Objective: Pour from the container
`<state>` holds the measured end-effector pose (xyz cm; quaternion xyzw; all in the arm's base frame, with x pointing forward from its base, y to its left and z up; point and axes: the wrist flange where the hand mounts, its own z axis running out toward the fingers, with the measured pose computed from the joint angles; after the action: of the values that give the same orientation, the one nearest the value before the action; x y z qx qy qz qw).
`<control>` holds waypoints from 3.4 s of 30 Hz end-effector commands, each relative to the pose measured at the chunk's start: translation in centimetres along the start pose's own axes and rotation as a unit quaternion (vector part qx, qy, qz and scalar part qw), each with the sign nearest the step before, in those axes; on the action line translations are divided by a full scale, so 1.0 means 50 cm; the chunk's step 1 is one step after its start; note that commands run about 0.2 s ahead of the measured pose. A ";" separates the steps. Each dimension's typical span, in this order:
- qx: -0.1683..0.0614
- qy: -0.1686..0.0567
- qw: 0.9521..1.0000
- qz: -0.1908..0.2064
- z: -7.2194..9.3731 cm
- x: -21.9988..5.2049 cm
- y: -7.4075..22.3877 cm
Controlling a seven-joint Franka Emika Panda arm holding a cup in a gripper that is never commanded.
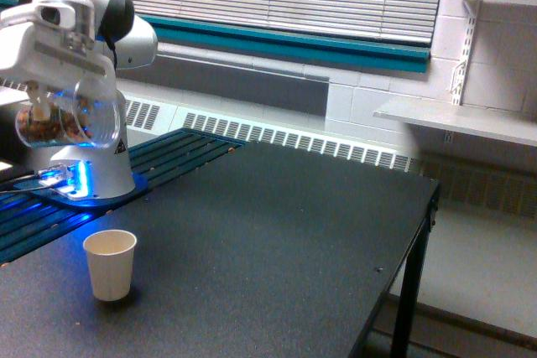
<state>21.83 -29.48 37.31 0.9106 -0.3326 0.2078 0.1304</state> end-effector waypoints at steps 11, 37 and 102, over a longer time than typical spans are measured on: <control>-0.017 -0.012 1.000 -0.024 0.051 -0.033 -0.012; -0.056 -0.028 0.996 -0.068 0.100 -0.054 -0.029; -0.129 -0.030 0.972 -0.195 0.104 -0.040 -0.042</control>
<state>23.14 -28.77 31.10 0.9380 -0.1951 0.1072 0.2658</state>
